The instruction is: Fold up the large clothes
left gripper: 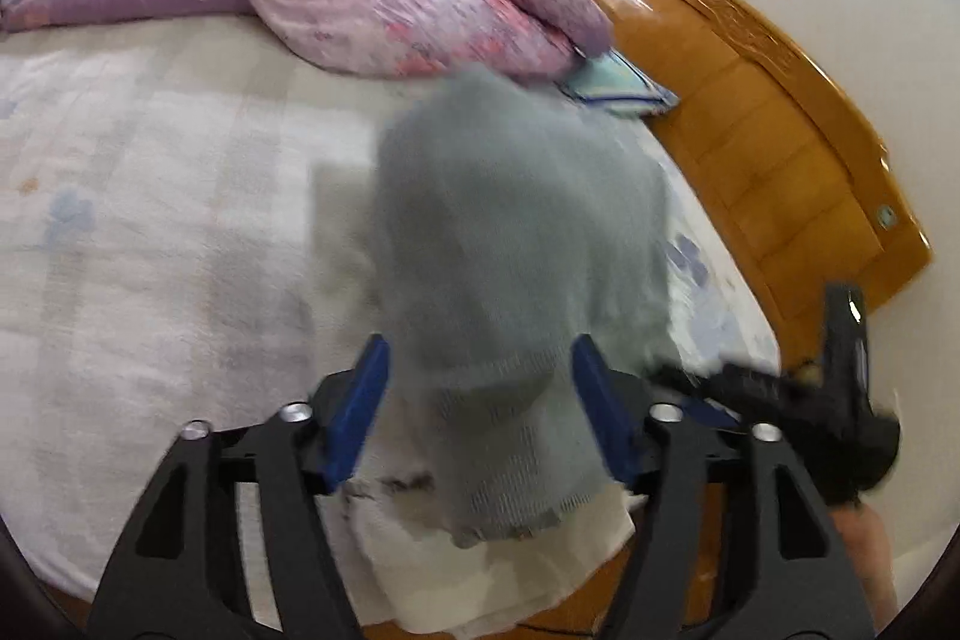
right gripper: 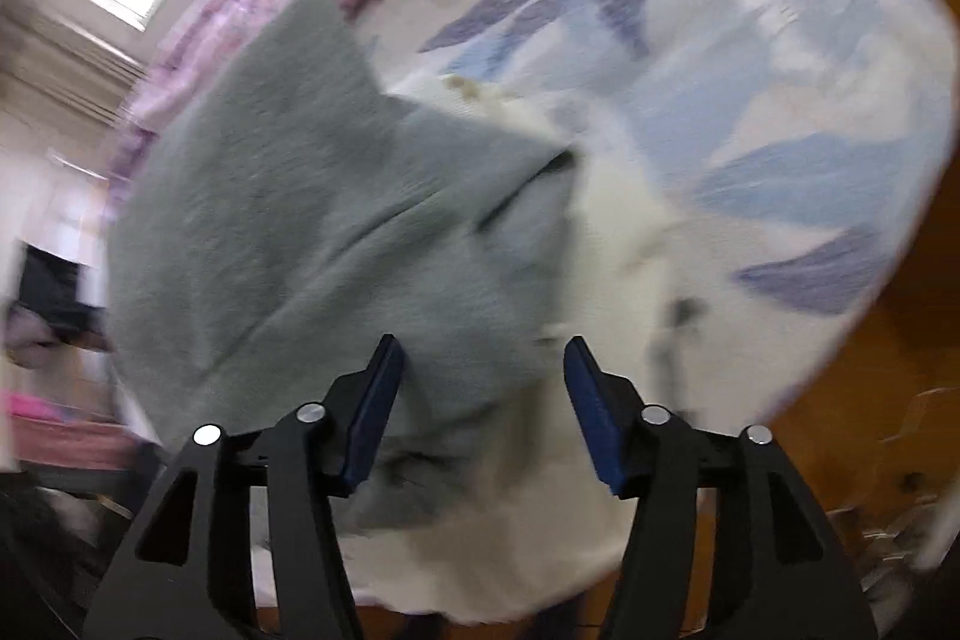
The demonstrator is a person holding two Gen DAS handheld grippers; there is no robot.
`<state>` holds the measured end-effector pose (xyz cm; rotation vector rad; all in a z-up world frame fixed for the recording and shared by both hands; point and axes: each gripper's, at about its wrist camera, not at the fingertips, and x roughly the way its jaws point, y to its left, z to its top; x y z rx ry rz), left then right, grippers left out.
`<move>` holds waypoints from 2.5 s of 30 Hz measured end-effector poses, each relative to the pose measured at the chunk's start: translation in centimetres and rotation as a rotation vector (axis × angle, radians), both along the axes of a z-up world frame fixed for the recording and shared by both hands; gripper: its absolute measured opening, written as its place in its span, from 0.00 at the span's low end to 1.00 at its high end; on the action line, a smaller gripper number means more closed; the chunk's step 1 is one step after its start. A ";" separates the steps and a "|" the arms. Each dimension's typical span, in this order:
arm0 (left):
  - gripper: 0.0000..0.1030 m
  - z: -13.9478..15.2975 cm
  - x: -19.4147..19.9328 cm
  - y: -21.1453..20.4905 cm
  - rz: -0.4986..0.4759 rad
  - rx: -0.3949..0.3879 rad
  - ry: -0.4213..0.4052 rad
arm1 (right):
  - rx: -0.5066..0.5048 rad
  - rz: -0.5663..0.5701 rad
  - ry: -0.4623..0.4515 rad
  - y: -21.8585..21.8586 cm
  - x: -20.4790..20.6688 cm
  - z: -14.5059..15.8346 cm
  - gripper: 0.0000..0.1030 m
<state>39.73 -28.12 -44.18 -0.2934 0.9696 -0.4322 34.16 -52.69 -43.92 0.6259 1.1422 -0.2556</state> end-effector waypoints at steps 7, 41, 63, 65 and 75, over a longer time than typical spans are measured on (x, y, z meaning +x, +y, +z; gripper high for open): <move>0.70 -0.7 4.1 0.0 0.008 0.079 0.042 | -0.093 0.227 -0.121 4.7 1.7 3.1 0.64; 0.86 2.9 0.4 19.3 -0.008 0.152 0.069 | -0.226 0.277 -0.016 28.4 -2.0 5.9 0.79; 0.90 17.5 -7.1 36.4 -0.085 0.113 -0.041 | -0.502 0.180 -0.058 46.7 -9.3 19.0 0.82; 0.90 19.2 -8.0 37.3 -0.073 0.115 -0.048 | -0.501 0.194 -0.074 47.6 -9.9 20.4 0.82; 0.92 28.0 -14.0 39.8 -0.065 0.172 -0.165 | -0.552 0.247 -0.149 50.7 -13.8 28.0 0.83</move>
